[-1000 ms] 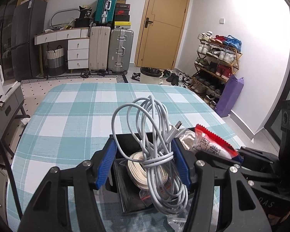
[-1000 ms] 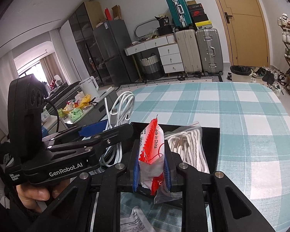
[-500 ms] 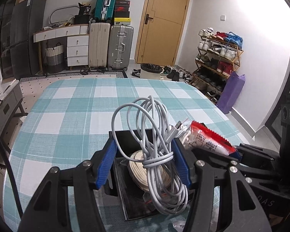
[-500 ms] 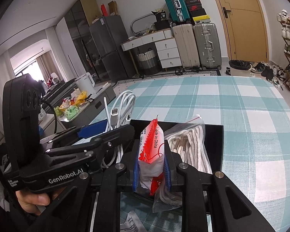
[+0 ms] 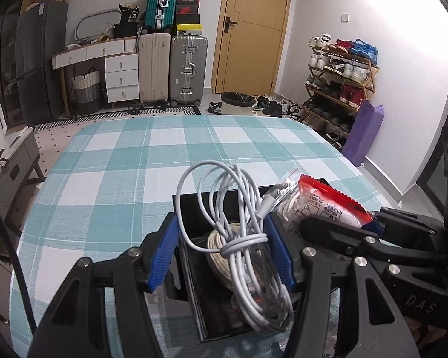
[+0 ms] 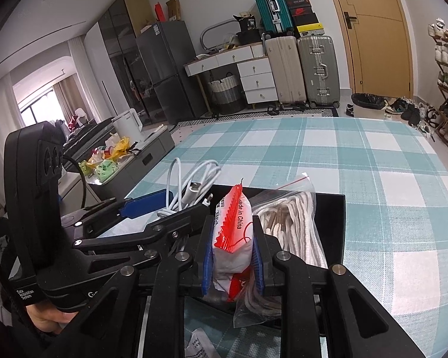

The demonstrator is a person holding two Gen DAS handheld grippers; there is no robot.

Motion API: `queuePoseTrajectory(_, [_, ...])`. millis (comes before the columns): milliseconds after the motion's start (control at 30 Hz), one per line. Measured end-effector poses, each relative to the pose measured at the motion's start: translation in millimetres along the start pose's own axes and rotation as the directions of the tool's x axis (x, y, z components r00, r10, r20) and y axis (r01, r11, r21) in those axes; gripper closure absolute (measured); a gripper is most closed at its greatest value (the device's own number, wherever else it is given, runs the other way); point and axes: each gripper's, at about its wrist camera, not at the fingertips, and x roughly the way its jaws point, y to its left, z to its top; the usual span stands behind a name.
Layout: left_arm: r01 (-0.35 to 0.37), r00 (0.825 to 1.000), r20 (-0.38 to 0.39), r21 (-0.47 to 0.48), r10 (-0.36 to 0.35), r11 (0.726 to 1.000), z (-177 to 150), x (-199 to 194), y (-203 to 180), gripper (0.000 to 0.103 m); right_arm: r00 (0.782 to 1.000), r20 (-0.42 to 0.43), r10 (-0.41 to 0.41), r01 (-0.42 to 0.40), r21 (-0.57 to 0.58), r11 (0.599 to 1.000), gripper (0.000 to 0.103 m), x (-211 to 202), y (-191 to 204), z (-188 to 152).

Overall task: Organize soft objects
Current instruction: 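Open both grippers to drop the cable and red packet into the box, then withdraw both grippers and move toward the white and green sachets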

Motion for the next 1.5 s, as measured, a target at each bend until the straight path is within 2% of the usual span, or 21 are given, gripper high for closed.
queuePoseTrajectory(133, [-0.002, 1.000, -0.006, 0.000, 0.002, 1.000, 0, -3, 2, 0.045, 1.000, 0.007, 0.004, -0.004, -0.006, 1.000, 0.077, -4, 0, 1])
queuePoseTrajectory(233, [0.000, 1.000, -0.018, -0.002, 0.000, 1.000, 0, -5, 5, 0.044, 1.000, 0.026, -0.008, 0.008, -0.006, 1.000, 0.069, -10, -2, 2])
queuePoseTrajectory(300, [0.002, 1.000, -0.017, 0.001, -0.002, 1.000, -1, -9, 5, 0.041, 0.999, 0.037, -0.024, 0.024, -0.011, 1.000, 0.069, -16, -4, 2])
queuePoseTrajectory(333, [-0.001, 1.000, -0.011, 0.004, 0.001, 1.000, -1, -11, 4, 0.036, 0.999, 0.042, -0.029, 0.029, -0.013, 0.999, 0.065, -18, -5, 2])
queuePoseTrajectory(367, [-0.005, 1.000, -0.004, 0.007, 0.005, 1.000, -1, -14, 4, 0.028, 0.998, 0.048, -0.035, 0.035, -0.014, 0.999, 0.061, -22, -7, 1])
queuePoseTrajectory(433, [-0.008, 1.000, 0.014, 0.018, 0.008, 1.000, -2, -21, 2, 0.025, 0.998, 0.051, -0.035, 0.036, -0.020, 0.999, 0.048, -26, -8, 1])
queuePoseTrajectory(500, [-0.017, 1.000, 0.021, 0.025, 0.016, 1.000, -2, -27, 1, 0.016, 0.998, 0.043, -0.037, 0.038, -0.039, 0.999, 0.039, -31, -9, -1])
queuePoseTrajectory(533, [-0.024, 0.999, 0.028, 0.025, 0.023, 0.999, -3, -31, 1, 0.009, 0.998, 0.050, -0.041, 0.043, -0.043, 0.998, 0.031, -35, -9, -2])
queuePoseTrajectory(600, [-0.027, 0.999, 0.039, 0.027, 0.026, 0.999, -4, -36, 1, 0.007, 0.996, 0.066, -0.055, 0.058, -0.045, 0.997, 0.015, -43, -10, -4])
queuePoseTrajectory(700, [-0.023, 0.999, 0.038, 0.017, 0.023, 1.000, -7, -42, 2, 0.000, 0.996, 0.075, -0.055, 0.058, -0.039, 0.998, 0.007, -51, -11, -8])
queuePoseTrajectory(867, [-0.022, 0.999, 0.033, 0.012, 0.022, 1.000, -15, -53, 2, 0.000, 0.994, 0.071, -0.087, 0.091, -0.062, 0.994, 0.001, -56, -8, -17])
queuePoseTrajectory(1200, [-0.050, 0.999, 0.020, 0.034, 0.049, 0.998, -37, -68, -4, 0.000, 0.993, 0.062, -0.104, 0.108, -0.063, 0.992, 0.001, -64, -5, -34])
queuePoseTrajectory(1500, [-0.043, 0.999, -0.004, 0.050, 0.043, 0.998, -58, -74, -11, 0.000, 0.991, 0.043, -0.123, 0.125, -0.059, 0.990, 0.001, -73, -7, -49])
